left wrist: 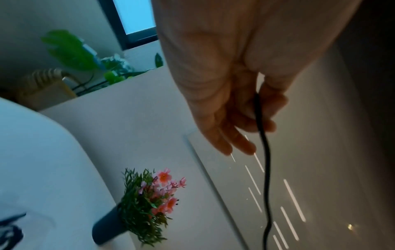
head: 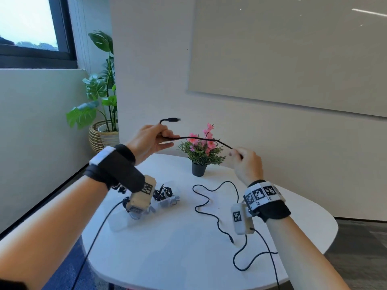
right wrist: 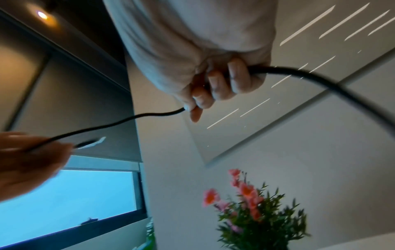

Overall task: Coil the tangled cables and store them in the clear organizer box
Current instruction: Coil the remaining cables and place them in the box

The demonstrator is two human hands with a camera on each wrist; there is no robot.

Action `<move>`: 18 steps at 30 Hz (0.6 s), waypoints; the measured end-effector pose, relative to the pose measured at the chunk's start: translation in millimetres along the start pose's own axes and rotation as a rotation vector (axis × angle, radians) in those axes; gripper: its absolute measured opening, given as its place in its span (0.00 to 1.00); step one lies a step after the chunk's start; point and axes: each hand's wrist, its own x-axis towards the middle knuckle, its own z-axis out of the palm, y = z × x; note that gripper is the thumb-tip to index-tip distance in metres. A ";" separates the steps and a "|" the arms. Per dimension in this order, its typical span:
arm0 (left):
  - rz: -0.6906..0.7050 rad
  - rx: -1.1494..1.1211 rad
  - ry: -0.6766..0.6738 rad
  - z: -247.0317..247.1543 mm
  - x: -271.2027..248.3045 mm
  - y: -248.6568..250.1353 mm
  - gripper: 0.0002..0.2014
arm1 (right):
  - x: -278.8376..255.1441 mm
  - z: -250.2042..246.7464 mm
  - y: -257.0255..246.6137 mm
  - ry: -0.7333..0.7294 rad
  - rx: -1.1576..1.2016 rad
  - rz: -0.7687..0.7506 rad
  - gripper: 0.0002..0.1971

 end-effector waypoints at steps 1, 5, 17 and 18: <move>-0.027 -0.071 -0.032 -4.5 -1.1 1.0 0.18 | 2.3 -1.9 3.5 0.019 -0.003 0.017 0.12; 0.026 -0.215 -0.006 -4.8 1.0 -1.8 0.16 | 9.5 1.0 5.8 0.069 0.039 0.074 0.12; -0.005 0.874 0.181 -21.5 -1.0 -19.5 0.24 | 5.1 -13.8 -9.9 -0.065 0.333 0.064 0.09; -0.031 0.943 0.108 -20.0 -4.9 -22.9 0.20 | 6.4 -15.5 -12.6 -0.067 0.368 0.072 0.09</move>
